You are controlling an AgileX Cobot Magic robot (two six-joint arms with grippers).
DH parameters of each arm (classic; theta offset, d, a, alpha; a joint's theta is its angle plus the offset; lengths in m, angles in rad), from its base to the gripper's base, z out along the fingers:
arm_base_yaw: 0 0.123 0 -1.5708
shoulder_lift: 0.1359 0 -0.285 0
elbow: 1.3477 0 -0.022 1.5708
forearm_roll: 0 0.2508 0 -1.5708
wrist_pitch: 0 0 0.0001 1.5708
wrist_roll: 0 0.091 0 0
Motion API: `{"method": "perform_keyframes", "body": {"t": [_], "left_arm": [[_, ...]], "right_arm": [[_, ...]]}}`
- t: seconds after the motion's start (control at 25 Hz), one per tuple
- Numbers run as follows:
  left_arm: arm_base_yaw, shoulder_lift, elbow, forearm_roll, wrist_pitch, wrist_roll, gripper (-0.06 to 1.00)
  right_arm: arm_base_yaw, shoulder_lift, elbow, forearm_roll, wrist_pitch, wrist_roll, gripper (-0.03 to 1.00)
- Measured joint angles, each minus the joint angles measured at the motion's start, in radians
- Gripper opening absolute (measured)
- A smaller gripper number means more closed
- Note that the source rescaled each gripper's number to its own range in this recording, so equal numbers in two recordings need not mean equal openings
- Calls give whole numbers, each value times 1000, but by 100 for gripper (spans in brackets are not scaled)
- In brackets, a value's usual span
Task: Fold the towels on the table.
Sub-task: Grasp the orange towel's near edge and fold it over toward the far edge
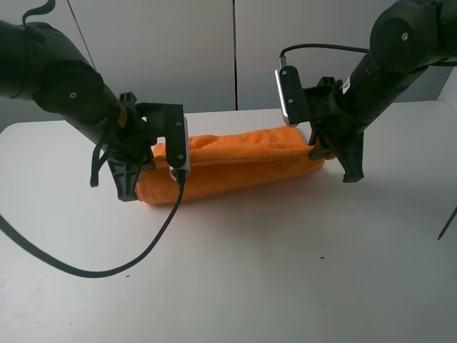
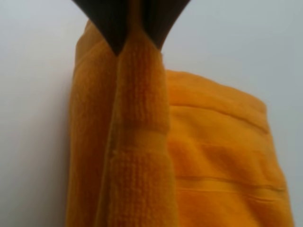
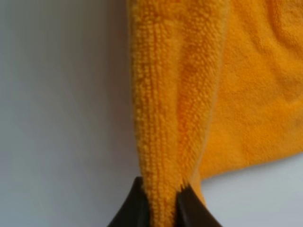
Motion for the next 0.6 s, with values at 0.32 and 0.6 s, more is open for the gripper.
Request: {"method": "perform_keyframes", "body": {"t": [0.32,0.6], "left_arm": [[72,22,-26,30,-62,0,0],[153,45,-29,42,-177,-33,0]], "right_arm": [[0,96,-90,-44,-20,0,0],[-7,174,-174,-52,-47,4,0]]}}
